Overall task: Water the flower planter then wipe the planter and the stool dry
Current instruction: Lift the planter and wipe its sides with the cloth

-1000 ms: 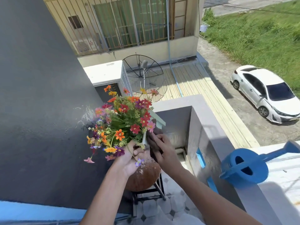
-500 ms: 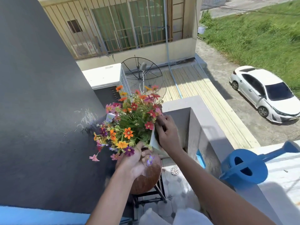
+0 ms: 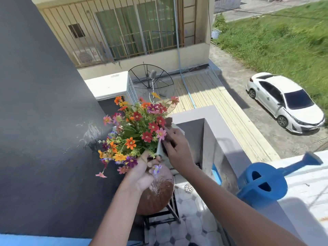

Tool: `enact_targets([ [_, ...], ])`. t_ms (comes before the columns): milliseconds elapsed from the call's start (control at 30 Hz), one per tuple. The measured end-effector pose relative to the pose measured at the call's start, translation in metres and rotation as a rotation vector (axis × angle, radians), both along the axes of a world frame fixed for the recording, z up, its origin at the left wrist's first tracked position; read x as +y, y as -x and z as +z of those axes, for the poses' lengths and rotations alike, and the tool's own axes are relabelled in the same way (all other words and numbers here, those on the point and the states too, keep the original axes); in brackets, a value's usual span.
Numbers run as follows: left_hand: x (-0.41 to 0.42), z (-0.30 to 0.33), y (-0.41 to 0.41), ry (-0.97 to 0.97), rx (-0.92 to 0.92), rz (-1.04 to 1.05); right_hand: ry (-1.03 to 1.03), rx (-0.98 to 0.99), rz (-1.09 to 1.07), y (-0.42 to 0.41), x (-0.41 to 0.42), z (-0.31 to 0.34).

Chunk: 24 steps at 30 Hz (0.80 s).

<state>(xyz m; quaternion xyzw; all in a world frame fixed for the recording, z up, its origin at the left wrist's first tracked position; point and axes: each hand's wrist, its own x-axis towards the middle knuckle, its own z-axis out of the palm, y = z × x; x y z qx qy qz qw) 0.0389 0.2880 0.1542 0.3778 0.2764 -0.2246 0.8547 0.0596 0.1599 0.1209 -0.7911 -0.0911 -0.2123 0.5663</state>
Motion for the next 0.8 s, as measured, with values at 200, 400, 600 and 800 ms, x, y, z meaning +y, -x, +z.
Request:
enact_targets([
  [200,0.011,-0.002,-0.012,-0.054,-0.031,0.014,0.082,0.035,-0.035,0.033,-0.002,-0.041],
  [400,0.003,0.007,-0.010,-0.052,-0.036,0.054,0.052,-0.011,-0.049,0.016,0.012,-0.001],
  [600,0.003,0.009,-0.002,-0.073,-0.032,0.010,0.055,-0.033,-0.120,-0.034,0.001,0.026],
  [800,0.005,0.025,0.004,0.039,-0.005,0.009,0.025,0.175,-0.202,-0.044,-0.025,-0.002],
])
